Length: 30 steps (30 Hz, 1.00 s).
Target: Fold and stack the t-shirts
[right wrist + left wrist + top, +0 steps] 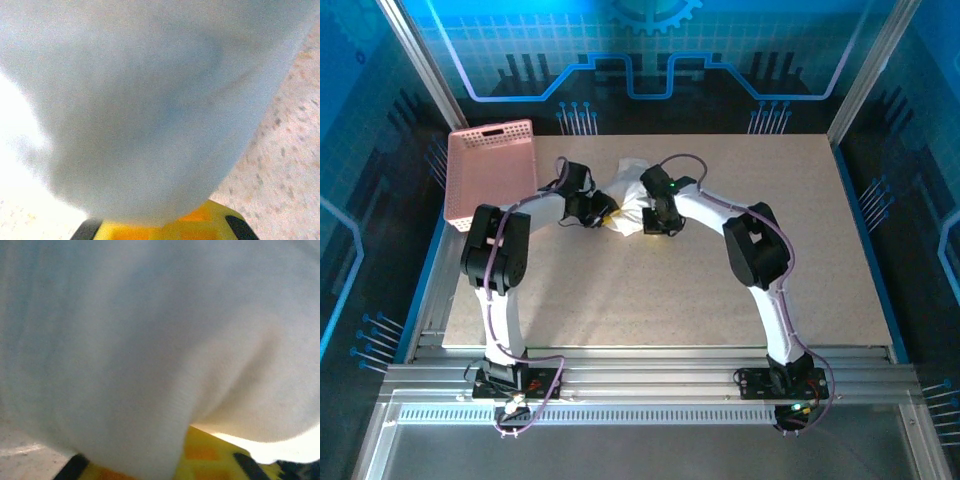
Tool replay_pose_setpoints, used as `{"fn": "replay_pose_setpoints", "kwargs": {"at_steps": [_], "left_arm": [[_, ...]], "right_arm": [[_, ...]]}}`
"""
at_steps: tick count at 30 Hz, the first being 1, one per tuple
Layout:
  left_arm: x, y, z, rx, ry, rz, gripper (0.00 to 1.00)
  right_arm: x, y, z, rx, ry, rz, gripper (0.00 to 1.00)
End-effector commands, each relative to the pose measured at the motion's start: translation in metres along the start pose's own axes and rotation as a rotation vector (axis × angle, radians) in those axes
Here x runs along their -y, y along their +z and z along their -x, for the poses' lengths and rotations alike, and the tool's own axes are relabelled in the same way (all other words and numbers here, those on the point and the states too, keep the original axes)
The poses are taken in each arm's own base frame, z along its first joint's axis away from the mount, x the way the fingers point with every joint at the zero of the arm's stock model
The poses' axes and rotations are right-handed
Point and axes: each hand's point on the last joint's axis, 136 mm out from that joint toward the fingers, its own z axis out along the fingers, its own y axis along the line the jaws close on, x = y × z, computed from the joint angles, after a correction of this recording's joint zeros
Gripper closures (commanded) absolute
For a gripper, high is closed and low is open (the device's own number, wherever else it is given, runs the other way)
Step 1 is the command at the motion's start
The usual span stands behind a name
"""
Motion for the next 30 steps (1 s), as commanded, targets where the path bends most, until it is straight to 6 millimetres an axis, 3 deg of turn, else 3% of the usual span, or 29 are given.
{"fn": "replay_pose_setpoints", "kwargs": {"at_steps": [1, 6, 11, 15, 21, 24, 26, 28, 30], "left_arm": [[0.009, -0.015, 0.012, 0.048, 0.047, 0.049, 0.95], [0.059, -0.069, 0.034, 0.194, 0.1, -0.033, 0.98], [0.124, -0.15, 0.047, 0.334, 0.157, -0.178, 0.98], [0.165, -0.211, 0.043, 0.412, 0.241, -0.239, 0.98], [0.198, -0.287, 0.033, 0.512, 0.327, -0.302, 0.97], [0.212, -0.311, 0.026, 0.513, 0.359, -0.339, 0.98], [0.22, -0.317, 0.017, 0.478, 0.375, -0.378, 0.99], [0.222, -0.314, 0.007, 0.427, 0.367, -0.402, 0.99], [0.206, -0.3, 0.004, 0.386, 0.326, -0.369, 0.98]], "right_arm": [[-0.004, -0.064, 0.025, 0.144, 0.013, 0.053, 1.0], [-0.002, -0.135, 0.039, 0.256, 0.019, 0.134, 1.0], [-0.007, -0.21, 0.044, 0.334, -0.022, 0.252, 1.0], [-0.009, -0.266, 0.036, 0.404, -0.061, 0.329, 1.0], [0.007, -0.346, 0.019, 0.494, -0.055, 0.454, 1.0], [0.018, -0.381, 0.009, 0.535, -0.049, 0.528, 1.0], [0.024, -0.395, 0.0, 0.528, -0.029, 0.575, 1.0], [0.025, -0.405, -0.012, 0.509, -0.033, 0.634, 1.0], [0.027, -0.409, -0.028, 0.487, -0.059, 0.637, 1.0]]}}
